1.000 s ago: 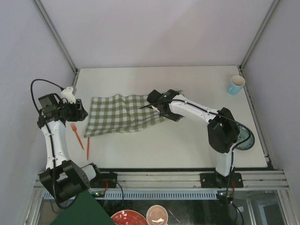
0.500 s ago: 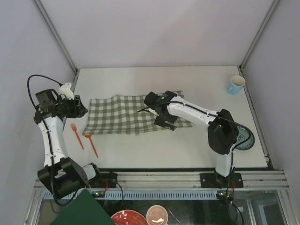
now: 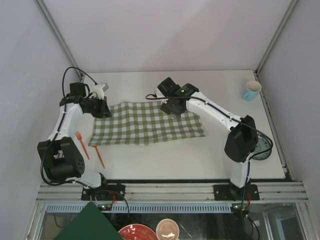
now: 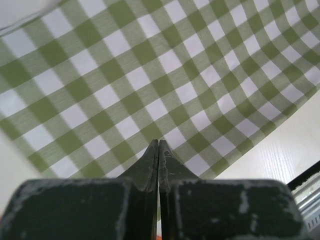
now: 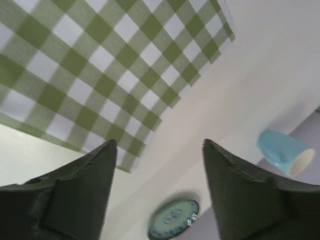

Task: Set the dinner table for one person
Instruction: Flatten out the napkin at the center of the board.

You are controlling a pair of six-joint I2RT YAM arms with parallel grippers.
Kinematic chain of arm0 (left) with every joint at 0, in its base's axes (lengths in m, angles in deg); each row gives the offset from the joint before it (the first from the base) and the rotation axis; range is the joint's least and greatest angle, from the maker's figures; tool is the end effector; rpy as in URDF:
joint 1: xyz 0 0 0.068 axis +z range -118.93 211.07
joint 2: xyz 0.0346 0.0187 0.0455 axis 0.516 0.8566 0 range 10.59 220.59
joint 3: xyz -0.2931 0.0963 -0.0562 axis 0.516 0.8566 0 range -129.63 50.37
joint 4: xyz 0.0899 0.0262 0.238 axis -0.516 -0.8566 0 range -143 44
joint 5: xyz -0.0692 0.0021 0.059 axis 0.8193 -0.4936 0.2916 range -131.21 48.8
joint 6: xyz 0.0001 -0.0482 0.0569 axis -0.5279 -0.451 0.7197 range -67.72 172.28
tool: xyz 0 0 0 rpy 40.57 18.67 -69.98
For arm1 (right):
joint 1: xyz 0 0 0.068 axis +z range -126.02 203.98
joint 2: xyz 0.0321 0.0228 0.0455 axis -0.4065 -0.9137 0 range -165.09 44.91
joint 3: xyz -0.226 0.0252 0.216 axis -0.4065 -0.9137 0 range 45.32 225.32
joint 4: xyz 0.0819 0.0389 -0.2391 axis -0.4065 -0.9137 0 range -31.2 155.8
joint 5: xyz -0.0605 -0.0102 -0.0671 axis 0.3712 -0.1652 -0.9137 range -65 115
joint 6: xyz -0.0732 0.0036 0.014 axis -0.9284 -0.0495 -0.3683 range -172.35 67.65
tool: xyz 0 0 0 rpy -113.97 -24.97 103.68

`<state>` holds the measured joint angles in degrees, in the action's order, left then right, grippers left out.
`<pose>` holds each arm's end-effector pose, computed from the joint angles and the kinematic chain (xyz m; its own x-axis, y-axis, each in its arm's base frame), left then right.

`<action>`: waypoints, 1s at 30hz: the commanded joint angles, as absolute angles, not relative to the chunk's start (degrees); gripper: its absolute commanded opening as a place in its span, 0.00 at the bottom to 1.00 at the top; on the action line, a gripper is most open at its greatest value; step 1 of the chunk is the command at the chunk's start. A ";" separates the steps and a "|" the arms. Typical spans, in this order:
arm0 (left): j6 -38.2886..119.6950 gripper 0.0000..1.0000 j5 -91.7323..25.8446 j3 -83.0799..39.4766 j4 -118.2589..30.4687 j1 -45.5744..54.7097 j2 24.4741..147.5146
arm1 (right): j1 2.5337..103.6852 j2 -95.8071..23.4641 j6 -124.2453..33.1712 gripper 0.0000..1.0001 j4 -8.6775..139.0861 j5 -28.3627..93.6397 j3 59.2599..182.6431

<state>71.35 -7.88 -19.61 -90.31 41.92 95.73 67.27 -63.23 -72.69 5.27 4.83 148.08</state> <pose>0.3056 0.0237 0.3050 -0.7615 0.1319 -0.6345 0.3866 0.8783 -0.2813 0.3154 0.2674 0.3204 -0.4350 -0.8579 -0.2734 -0.7383 0.5137 -0.4370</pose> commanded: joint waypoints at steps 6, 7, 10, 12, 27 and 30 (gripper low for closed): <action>73.02 0.00 -6.72 -18.94 -92.04 34.12 103.01 | 64.89 -73.19 -71.21 0.00 13.09 14.35 146.43; 73.38 0.00 -6.48 -18.25 -92.03 33.59 103.31 | 65.12 -73.18 -71.30 0.00 13.67 14.69 145.71; 74.99 0.00 -7.18 -15.88 -92.24 31.83 103.56 | 65.55 -72.27 -70.91 0.00 15.54 15.80 142.96; 76.16 0.00 -7.41 -14.58 -93.36 30.91 103.89 | 65.47 -72.72 -69.84 0.00 14.12 17.04 143.32; 79.86 0.00 -8.41 -6.26 -99.27 26.08 102.79 | 67.70 -69.24 -65.64 0.00 9.42 24.30 137.71; 79.89 0.00 -9.12 -6.24 -99.53 26.08 102.78 | 68.55 -69.00 -65.60 0.00 9.46 24.47 136.25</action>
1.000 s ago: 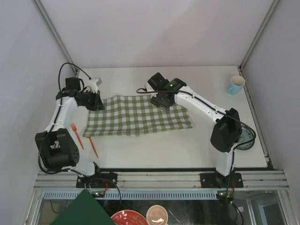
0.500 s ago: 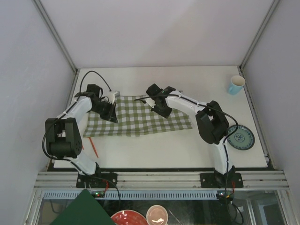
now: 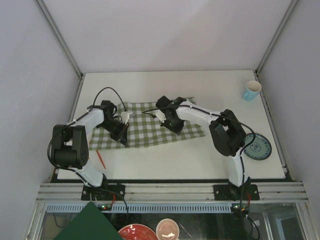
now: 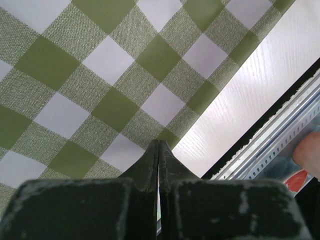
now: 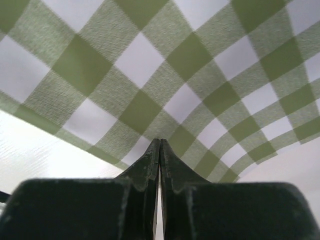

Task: Set the dinner table for one person
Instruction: Flatten out the napkin at the center of the board.

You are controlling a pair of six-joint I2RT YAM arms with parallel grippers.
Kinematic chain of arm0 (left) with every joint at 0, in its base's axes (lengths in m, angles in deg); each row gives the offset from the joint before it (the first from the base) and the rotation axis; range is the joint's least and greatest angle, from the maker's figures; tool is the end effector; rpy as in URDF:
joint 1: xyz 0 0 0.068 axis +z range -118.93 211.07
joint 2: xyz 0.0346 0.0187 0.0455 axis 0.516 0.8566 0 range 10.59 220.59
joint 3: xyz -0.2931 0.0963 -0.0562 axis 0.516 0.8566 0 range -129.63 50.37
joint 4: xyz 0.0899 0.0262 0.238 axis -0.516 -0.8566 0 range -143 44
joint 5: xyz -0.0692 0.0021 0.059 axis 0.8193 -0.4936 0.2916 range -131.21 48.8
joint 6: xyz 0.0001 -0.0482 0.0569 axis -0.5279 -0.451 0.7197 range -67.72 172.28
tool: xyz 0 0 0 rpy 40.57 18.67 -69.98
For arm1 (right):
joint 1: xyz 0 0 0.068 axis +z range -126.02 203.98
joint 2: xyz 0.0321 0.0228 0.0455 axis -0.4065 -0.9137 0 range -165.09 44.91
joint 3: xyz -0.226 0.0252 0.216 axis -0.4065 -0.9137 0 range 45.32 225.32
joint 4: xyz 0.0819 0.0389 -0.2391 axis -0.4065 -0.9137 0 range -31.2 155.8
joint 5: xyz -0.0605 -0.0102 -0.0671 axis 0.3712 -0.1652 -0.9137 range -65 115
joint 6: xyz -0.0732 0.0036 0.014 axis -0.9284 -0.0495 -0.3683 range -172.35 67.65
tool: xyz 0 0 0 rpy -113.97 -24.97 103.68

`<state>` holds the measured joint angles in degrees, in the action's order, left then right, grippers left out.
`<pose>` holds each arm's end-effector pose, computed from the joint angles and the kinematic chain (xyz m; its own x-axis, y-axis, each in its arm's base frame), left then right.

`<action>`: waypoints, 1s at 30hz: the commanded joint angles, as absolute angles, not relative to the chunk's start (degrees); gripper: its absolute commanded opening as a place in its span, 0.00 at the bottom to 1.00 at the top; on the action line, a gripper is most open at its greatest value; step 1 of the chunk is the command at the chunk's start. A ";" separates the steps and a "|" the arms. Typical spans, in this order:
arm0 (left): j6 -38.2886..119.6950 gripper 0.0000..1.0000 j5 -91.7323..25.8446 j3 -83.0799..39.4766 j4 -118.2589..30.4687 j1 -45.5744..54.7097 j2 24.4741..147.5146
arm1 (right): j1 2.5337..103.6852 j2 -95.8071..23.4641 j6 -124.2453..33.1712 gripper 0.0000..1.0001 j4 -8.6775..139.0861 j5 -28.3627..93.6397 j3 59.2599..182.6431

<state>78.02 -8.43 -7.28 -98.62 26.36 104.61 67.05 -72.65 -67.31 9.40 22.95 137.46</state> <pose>0.2680 -0.0560 0.1987 -0.8636 0.4374 -0.2507 0.5033 0.7186 -0.4799 0.3102 0.2868 0.2012 -0.5235 -0.8423 -0.1284 -0.8423 0.5343 -0.0709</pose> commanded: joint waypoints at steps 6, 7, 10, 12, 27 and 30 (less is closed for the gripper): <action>81.44 0.00 -10.07 -6.61 -101.27 25.92 103.96 | 69.65 -68.83 -65.27 0.00 9.78 24.53 134.48; 81.65 0.00 -10.23 -6.51 -101.31 25.84 104.01 | 69.75 -68.84 -65.18 0.00 9.96 24.67 134.18; 82.28 0.00 -10.68 -6.43 -101.93 25.81 103.80 | 69.77 -68.91 -65.07 0.00 10.52 24.66 133.22; 82.65 0.00 -10.90 -6.56 -102.66 25.87 103.67 | 69.77 -68.91 -65.05 0.00 10.85 24.83 132.42; 85.35 0.00 -13.88 -6.28 -106.45 24.23 104.85 | 70.08 -66.99 -64.79 0.00 11.06 26.95 129.21; 84.00 0.00 -15.02 -7.35 -104.42 24.36 101.00 | 69.97 -66.68 -64.90 0.00 10.85 26.86 129.48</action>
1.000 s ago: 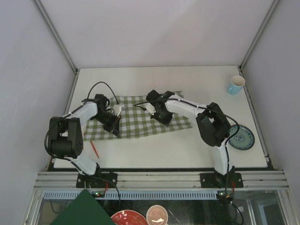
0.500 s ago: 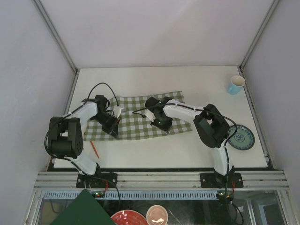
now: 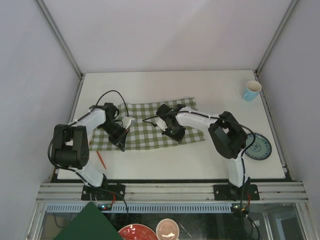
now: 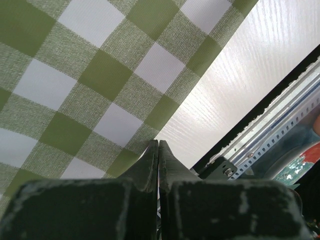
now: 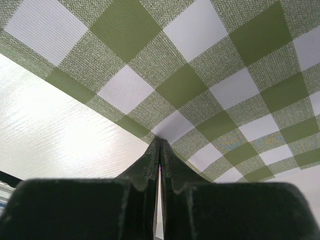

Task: Set the dinner table for one person
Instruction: Flatten out the napkin at the center of the board.

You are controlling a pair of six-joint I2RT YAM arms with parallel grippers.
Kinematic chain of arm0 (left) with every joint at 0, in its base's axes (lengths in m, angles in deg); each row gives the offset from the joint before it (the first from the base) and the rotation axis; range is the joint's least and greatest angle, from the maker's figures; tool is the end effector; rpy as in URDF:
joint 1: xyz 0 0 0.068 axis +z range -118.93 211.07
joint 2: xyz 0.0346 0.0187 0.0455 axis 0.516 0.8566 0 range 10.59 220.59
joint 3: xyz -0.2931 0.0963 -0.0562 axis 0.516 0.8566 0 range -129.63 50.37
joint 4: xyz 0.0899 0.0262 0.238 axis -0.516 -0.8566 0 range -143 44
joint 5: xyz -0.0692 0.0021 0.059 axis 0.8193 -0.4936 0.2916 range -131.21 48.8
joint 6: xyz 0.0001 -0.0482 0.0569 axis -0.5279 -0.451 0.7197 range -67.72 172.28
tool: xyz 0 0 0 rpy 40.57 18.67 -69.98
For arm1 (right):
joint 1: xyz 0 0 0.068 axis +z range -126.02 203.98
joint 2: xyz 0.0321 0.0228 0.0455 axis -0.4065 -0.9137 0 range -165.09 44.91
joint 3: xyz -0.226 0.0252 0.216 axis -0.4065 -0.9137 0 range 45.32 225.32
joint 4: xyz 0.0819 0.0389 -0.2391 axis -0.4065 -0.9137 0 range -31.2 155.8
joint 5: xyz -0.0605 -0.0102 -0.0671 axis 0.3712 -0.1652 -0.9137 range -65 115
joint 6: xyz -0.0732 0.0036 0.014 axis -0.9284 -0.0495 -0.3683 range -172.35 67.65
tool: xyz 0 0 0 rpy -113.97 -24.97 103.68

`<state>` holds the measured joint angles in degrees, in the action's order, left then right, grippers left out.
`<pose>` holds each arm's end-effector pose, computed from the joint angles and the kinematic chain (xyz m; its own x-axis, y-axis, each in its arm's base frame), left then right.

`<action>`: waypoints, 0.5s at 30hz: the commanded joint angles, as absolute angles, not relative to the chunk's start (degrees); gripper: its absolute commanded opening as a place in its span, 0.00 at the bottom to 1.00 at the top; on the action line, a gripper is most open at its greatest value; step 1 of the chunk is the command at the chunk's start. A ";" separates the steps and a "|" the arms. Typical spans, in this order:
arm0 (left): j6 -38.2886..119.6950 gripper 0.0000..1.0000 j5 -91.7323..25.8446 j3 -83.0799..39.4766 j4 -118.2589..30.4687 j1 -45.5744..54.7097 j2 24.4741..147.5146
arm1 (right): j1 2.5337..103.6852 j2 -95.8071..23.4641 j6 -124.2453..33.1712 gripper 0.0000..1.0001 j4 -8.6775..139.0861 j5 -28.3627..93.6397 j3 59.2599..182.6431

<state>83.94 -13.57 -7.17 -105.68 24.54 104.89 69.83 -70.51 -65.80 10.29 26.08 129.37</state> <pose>0.2508 -0.0579 0.1950 -0.8147 0.5612 -0.1462 0.5598 0.6951 -0.4512 0.2736 0.2834 0.1803 -0.5095 -0.8585 -0.0574 -0.8601 0.5101 0.0056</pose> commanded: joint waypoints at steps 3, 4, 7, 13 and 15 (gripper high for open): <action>83.08 0.00 -15.17 -8.94 -100.99 24.47 95.02 | 69.67 -66.18 -65.15 0.00 10.45 26.71 130.30; 82.63 0.00 -15.83 -8.58 -98.83 24.47 93.25 | 69.39 -65.92 -65.18 0.00 10.29 26.83 130.57; 82.27 0.00 -19.33 -6.42 -93.45 24.37 91.15 | 66.90 -64.33 -65.74 0.00 9.48 28.92 131.71; 85.21 0.00 -25.29 -1.83 -90.41 24.05 95.85 | 63.45 -58.45 -67.20 0.00 8.62 30.88 134.08; 86.43 0.00 -28.12 0.22 -89.27 23.71 96.13 | 62.68 -56.56 -67.49 0.00 8.76 30.72 135.06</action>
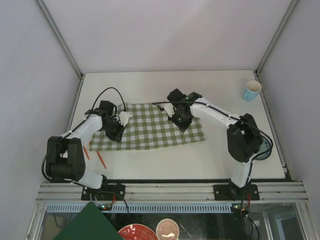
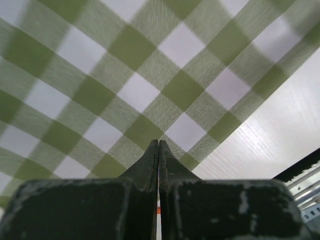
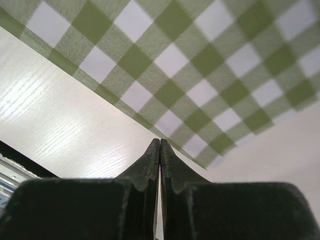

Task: Set the dinner table for one person
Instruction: Flatten out the napkin at the center of the board.

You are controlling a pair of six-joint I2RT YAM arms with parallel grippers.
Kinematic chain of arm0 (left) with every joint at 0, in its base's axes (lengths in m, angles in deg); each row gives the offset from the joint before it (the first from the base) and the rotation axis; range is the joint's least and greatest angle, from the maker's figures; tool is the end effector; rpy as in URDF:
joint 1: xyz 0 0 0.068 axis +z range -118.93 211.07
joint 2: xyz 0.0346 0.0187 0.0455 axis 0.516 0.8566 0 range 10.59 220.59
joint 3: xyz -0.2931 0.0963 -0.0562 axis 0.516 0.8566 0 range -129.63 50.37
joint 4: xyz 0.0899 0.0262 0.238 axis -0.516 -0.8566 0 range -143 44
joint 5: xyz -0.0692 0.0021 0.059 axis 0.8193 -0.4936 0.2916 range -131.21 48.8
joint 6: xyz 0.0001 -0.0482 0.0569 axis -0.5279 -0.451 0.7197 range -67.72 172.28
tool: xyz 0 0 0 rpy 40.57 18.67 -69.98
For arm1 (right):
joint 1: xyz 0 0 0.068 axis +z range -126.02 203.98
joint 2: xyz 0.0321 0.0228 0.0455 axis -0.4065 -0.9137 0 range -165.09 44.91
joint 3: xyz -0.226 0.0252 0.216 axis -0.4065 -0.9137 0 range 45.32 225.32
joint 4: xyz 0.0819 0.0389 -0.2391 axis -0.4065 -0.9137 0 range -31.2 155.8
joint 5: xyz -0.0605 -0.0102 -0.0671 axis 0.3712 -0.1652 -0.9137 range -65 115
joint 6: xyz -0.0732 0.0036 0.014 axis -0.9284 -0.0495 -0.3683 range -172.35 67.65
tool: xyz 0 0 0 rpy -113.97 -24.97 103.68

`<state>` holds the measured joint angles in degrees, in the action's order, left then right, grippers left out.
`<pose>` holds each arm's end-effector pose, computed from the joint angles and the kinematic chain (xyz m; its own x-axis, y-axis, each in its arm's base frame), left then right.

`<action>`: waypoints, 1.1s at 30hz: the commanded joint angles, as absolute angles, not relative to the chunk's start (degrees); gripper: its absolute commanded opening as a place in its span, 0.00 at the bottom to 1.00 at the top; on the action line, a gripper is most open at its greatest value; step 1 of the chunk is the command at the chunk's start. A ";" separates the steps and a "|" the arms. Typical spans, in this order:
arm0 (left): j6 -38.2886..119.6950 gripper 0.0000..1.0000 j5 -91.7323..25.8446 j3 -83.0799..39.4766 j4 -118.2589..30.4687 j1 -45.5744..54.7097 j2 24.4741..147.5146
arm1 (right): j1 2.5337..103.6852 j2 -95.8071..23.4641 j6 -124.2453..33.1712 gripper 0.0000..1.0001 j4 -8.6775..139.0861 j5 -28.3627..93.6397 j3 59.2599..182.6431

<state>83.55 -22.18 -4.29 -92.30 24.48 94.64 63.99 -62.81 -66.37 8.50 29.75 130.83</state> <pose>0.2549 -0.0499 0.2238 -0.7251 0.5776 -0.3750 0.6606 0.7372 -0.1417 0.2891 0.2494 0.2361 -0.5728 -0.7958 -0.1965 -0.8152 0.5781 0.0349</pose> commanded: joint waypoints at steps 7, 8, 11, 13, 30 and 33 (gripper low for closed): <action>90.10 0.00 -35.57 7.62 -84.55 23.66 91.96 | 59.94 -52.84 -67.32 0.00 10.24 31.52 137.75; 90.43 0.00 -36.41 8.51 -83.68 23.67 91.39 | 59.71 -52.83 -67.32 0.00 10.25 31.72 138.16; 91.23 0.00 -38.17 10.72 -81.85 23.55 89.94 | 59.62 -52.94 -67.17 0.00 10.22 31.43 138.66; 91.39 0.00 -38.69 12.21 -81.25 23.26 88.61 | 59.49 -52.88 -67.05 0.00 10.48 31.07 138.53; 87.21 0.00 -38.41 13.56 -79.52 18.68 78.70 | 58.42 -60.42 -68.96 0.00 19.95 29.41 124.21; 85.74 0.00 -39.35 12.52 -78.63 18.79 76.85 | 57.53 -59.78 -69.03 0.00 21.36 28.95 121.55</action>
